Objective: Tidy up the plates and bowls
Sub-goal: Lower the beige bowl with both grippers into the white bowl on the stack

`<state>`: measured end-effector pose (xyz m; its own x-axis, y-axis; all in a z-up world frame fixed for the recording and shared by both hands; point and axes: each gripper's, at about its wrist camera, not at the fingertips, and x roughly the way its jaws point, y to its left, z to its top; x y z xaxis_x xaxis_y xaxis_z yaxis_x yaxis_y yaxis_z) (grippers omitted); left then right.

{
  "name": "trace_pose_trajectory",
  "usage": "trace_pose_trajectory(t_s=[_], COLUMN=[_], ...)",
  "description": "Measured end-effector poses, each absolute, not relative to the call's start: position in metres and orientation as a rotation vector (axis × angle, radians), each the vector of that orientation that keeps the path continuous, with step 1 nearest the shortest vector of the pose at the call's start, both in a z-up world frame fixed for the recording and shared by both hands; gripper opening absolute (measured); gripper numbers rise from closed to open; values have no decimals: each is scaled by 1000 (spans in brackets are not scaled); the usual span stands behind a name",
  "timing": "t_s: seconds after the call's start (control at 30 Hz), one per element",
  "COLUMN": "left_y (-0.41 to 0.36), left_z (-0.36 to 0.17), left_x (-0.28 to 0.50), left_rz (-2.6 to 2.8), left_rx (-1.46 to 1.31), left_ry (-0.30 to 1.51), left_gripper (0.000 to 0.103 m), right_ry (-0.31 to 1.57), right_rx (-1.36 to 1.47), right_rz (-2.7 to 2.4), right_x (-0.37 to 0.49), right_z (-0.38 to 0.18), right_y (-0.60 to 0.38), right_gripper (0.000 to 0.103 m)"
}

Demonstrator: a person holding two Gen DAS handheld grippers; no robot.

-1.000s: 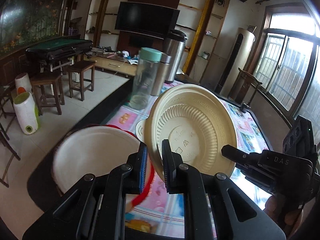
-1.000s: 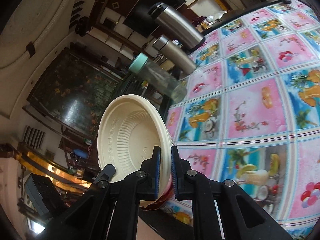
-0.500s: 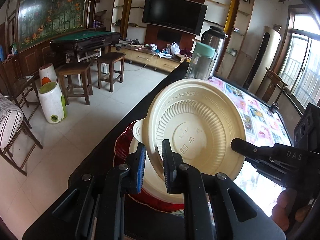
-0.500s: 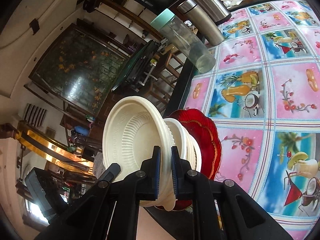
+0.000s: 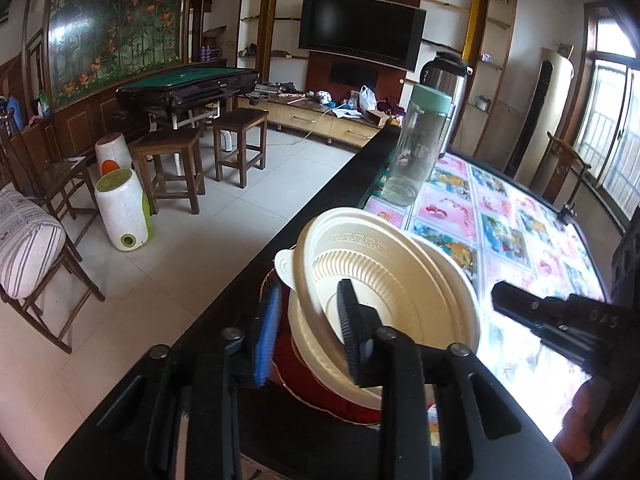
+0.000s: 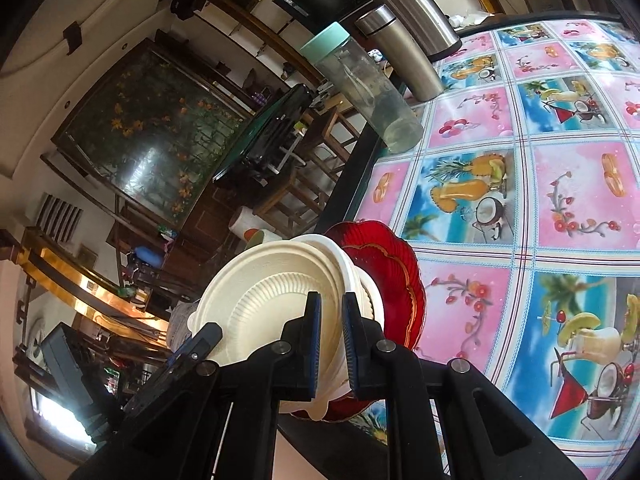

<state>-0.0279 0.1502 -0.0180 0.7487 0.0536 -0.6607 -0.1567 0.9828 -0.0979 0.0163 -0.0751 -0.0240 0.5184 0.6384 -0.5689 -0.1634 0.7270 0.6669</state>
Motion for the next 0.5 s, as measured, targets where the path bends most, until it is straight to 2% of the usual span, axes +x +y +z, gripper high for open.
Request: trace_pose_trajectory(t_s=[0.5], left_y=[160], left_z=[-46], left_x=[-9], left_rz=[25], left_rx=[-286], left_ry=[817], left_gripper=[32], right_ry=[880], right_rx=[641], right_rz=[477], right_x=[15], right_z=[-26], right_y=[-110], right_gripper=[13])
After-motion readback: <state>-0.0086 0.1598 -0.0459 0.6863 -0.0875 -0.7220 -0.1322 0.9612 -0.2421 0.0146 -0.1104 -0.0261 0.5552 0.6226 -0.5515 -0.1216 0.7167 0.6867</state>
